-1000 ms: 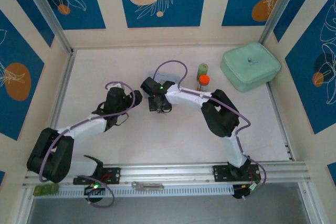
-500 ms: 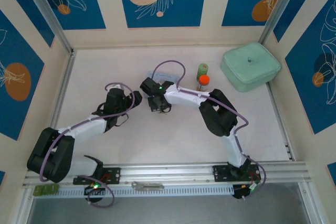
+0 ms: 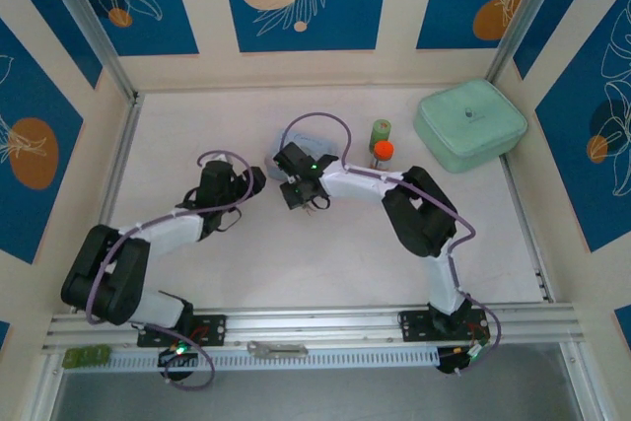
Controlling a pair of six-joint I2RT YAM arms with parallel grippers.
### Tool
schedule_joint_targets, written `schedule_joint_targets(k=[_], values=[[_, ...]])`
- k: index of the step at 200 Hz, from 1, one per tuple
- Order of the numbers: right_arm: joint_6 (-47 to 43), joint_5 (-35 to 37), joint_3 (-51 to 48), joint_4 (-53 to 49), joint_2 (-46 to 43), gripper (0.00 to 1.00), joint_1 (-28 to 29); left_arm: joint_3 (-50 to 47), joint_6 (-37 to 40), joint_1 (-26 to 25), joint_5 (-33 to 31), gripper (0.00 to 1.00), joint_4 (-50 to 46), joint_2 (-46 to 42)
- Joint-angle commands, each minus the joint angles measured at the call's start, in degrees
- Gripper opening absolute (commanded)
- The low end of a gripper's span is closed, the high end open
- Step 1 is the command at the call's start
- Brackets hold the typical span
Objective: Unlock a padlock with a key
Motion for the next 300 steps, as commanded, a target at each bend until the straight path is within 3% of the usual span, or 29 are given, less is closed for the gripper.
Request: schedule_joint_targets(k=[1,53,100,153,221,270,300], values=[[-9.83,-6.08,-4.70,6.91,-2.13,0.00,-2.42,4.64,2.45,1.40,2.85,0.79,4.22,2.81],[-18.27,-14.69,-6.16,12.85,-2.17,0.00,-5.55,11.04,3.95,3.77,7.82,0.79,8.96,10.33],[-21.55,-18.60,-2.36,11.60,0.37,0.00,-7.05,15.59,5.19,4.07,13.29,0.78,14.73,18.66],[-23.24,-19.63,1.46,10.49,2.67,0.00,-7.86,17.97,2.44,3.93,20.52,0.62,18.54,24.14],[-23.40,-23.33,5.18,9.48,3.25,0.00,-8.00,12.70,1.00,3.71,19.03,0.62,19.65,20.21],[-19.65,-26.38,0.16,10.46,-0.66,0.00,-7.26,10.74,2.43,4.12,11.57,0.69,15.70,14.87],[-17.41,-28.49,-3.22,10.82,-2.56,0.00,-7.43,10.92,2.25,4.29,10.84,0.70,14.91,13.65]])
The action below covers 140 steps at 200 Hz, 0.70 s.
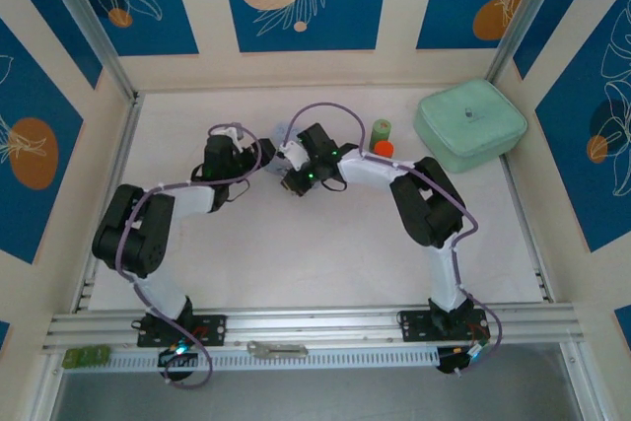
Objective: Unlock a padlock with a key
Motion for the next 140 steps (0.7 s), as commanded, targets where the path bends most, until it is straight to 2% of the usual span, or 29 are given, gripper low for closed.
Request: schedule_joint_targets(k=[1,62,92,140], values=[[2.54,-4.61,-2.36,0.32,-3.46,0.00,0.37,-0.54,0.57,0.58,-2.15,0.70,-1.02,-1.99],[-0.79,-5.15,-4.68,-1.77,-3.72,0.00,0.72,-3.36,-1.67,0.54,0.09,0.71,-0.57,-5.38],[-6.30,-0.42,-1.53,-2.48,-2.15,0.00,0.98,-7.65,-5.32,0.32,3.80,0.68,0.62,-7.59],[-17.20,6.51,1.51,-1.82,-0.17,0.00,2.75,-14.52,-9.34,-0.48,6.06,0.62,1.50,-11.58]])
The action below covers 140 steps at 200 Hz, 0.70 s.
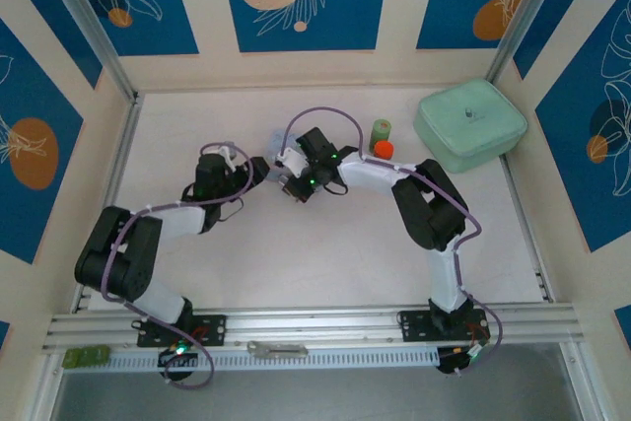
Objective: Unlock a padlock with a key
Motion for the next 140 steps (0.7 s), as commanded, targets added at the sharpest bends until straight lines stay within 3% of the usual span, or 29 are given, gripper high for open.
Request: schedule_joint_targets(k=[1,19,71,103,140], values=[[-8.76,4.68,2.05,0.42,1.02,0.00,1.54,-2.25,-3.14,-0.37,2.74,0.61,1.56,-1.95],[-13.13,7.42,2.58,0.88,1.58,0.00,2.63,-2.93,-4.14,-0.43,3.49,0.60,2.50,-1.32],[-16.18,6.92,5.58,-0.34,3.92,0.00,2.92,-3.70,-4.98,-0.42,1.50,0.60,3.80,-2.27],[-12.47,4.63,4.99,-0.87,2.28,0.00,3.55,-5.06,-5.54,-0.20,-2.61,0.65,2.65,-4.47],[-2.29,0.37,1.21,-0.75,-2.91,0.00,3.56,-4.97,-4.04,0.57,-8.39,0.73,-0.81,-7.28]])
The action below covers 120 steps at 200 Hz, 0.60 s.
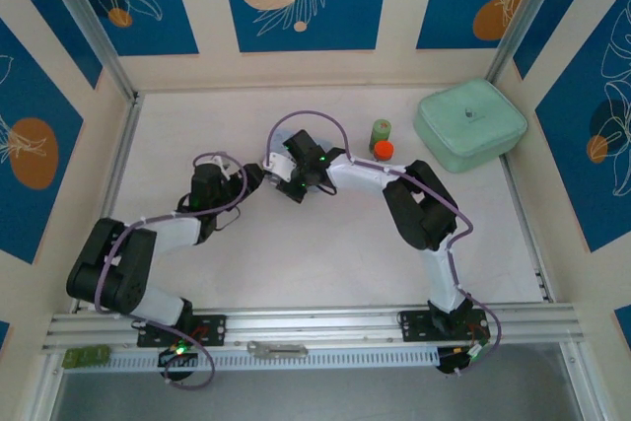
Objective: Unlock a padlock with a key
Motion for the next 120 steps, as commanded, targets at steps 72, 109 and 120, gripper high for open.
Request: schedule_joint_targets(k=[72,109,120], values=[[37.75,-7.87,-12.92,-1.83,-16.43,0.00,-0.25,1.36,5.81,1.44,-11.35,1.00,-8.01,-7.39],[51.59,-5.84,-17.62,-3.87,-20.67,0.00,2.24,1.43,4.85,1.59,-9.70,1.00,-6.43,-6.41],[53.65,-4.20,-18.53,-5.09,-21.26,0.00,3.55,1.44,4.49,1.57,-9.42,1.00,-6.04,-6.19]])
